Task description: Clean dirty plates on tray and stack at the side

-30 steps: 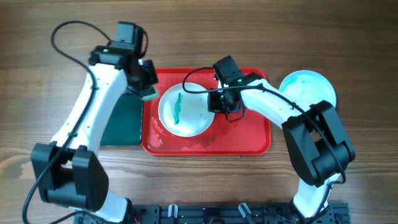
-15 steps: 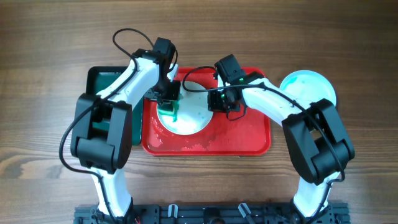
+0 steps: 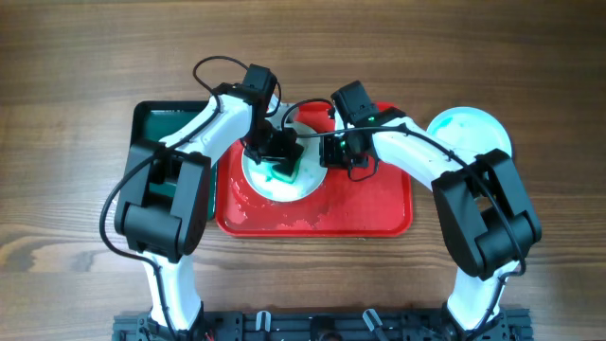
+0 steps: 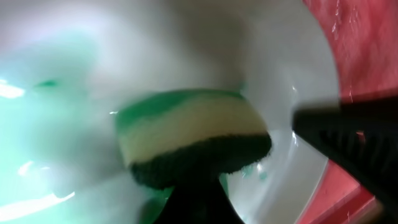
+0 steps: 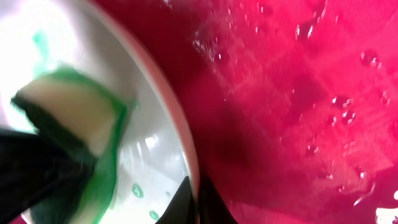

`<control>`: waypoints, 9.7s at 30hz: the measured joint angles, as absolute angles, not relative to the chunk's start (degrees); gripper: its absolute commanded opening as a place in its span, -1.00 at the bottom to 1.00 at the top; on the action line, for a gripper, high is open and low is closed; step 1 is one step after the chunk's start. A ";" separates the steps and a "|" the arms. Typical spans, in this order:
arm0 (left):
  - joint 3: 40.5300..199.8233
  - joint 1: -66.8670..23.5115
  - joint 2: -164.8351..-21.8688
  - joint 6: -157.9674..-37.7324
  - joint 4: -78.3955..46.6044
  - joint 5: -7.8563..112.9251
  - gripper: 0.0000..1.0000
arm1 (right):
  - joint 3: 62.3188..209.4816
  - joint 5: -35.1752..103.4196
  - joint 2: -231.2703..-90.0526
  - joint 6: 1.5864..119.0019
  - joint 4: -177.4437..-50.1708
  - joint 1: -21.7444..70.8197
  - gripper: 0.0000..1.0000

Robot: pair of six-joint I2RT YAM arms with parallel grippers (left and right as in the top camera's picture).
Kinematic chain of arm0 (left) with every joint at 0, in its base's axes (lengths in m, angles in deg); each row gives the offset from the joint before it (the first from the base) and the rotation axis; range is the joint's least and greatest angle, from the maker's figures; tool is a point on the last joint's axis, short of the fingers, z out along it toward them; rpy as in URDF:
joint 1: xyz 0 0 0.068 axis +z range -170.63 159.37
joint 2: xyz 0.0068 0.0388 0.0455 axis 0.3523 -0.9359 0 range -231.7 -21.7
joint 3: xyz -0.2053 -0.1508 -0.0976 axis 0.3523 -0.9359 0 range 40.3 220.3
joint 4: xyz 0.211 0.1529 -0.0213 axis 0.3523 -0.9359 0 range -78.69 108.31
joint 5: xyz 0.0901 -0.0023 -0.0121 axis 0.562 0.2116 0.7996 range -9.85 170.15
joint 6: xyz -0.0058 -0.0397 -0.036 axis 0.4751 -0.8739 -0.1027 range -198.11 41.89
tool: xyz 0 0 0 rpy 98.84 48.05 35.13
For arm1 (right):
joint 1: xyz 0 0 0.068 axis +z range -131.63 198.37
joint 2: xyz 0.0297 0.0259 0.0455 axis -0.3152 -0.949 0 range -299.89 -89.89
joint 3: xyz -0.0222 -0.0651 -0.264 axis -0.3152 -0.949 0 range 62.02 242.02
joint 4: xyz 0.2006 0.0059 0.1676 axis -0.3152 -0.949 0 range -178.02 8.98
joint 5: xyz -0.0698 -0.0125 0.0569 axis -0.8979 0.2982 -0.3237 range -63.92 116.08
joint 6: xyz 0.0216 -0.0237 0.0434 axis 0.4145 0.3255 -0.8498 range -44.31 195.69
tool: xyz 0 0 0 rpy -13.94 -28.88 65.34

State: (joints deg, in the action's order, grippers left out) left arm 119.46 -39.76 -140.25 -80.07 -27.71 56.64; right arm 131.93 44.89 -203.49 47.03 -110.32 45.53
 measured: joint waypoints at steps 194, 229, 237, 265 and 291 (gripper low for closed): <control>101.99 -25.10 -125.25 -105.42 -27.16 93.21 0.87 | 132.70 44.86 -179.88 67.03 -127.24 28.72 0.99; 107.04 -24.97 -90.43 -100.96 -31.47 82.57 1.00 | 134.86 32.01 -148.89 70.79 -120.46 28.68 0.99; 107.04 -24.97 -90.48 -101.14 -31.62 82.33 1.00 | 91.45 31.14 -115.58 75.81 -89.97 27.06 0.99; 107.04 -24.97 -90.48 -101.14 -31.45 82.35 1.00 | 62.41 31.14 -91.04 71.86 -80.97 27.06 0.99; 42.76 -19.85 -22.52 -100.53 10.50 82.22 1.00 | 62.38 31.14 -90.99 71.86 -80.97 27.06 1.00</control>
State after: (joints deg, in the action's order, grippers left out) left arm 42.76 -19.85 -22.52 -100.53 10.50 82.22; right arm 62.38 31.14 -90.99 71.86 -80.97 27.06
